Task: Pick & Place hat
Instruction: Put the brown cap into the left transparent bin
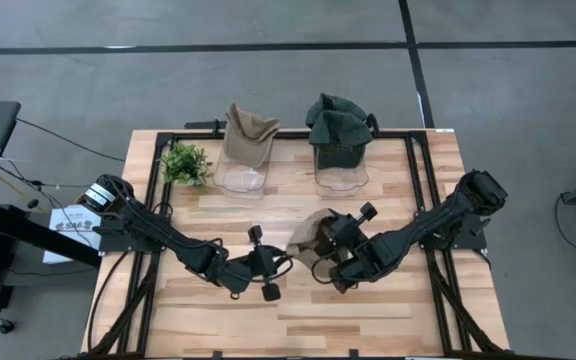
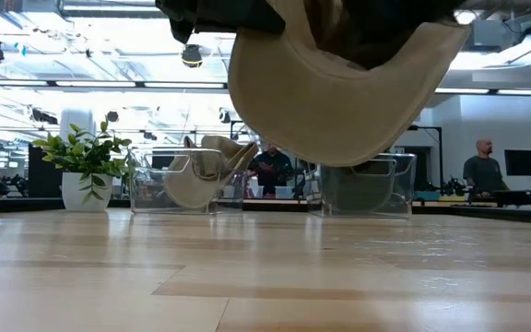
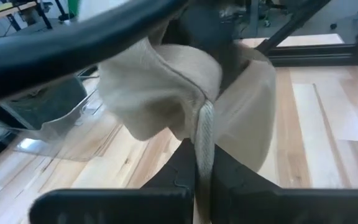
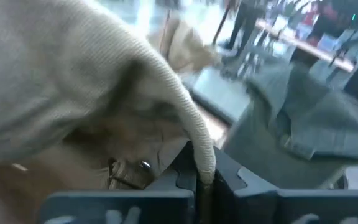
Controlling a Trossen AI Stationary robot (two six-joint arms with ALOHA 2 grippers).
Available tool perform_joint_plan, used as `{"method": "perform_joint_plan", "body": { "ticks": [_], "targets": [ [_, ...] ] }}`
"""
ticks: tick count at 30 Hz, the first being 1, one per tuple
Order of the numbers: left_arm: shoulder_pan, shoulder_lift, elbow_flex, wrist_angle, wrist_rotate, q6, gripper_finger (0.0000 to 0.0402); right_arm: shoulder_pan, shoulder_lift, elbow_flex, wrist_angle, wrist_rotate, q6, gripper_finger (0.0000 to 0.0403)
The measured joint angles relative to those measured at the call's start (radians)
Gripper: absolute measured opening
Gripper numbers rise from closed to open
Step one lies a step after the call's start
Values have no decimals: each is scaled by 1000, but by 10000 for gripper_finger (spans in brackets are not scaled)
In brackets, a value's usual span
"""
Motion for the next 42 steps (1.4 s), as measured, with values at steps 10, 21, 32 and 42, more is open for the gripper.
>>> {"method": "perform_joint_plan", "body": {
  "ticks": [10, 21, 32, 42],
  "targets": [
    [8, 0, 0, -14, 3, -3, 12, 139, -4, 97, 129, -61, -272, 31],
    [9, 0, 1, -32, -26, -3, 12, 267, -20, 205, 50, 4, -351, 30],
    [9, -1, 2, -43, -49, -6, 12, 249, -19, 195, 49, -120, -322, 24],
    [10, -1, 2, -52, -50, -7, 12, 212, -19, 195, 12, -156, -304, 11]
  ]
}}
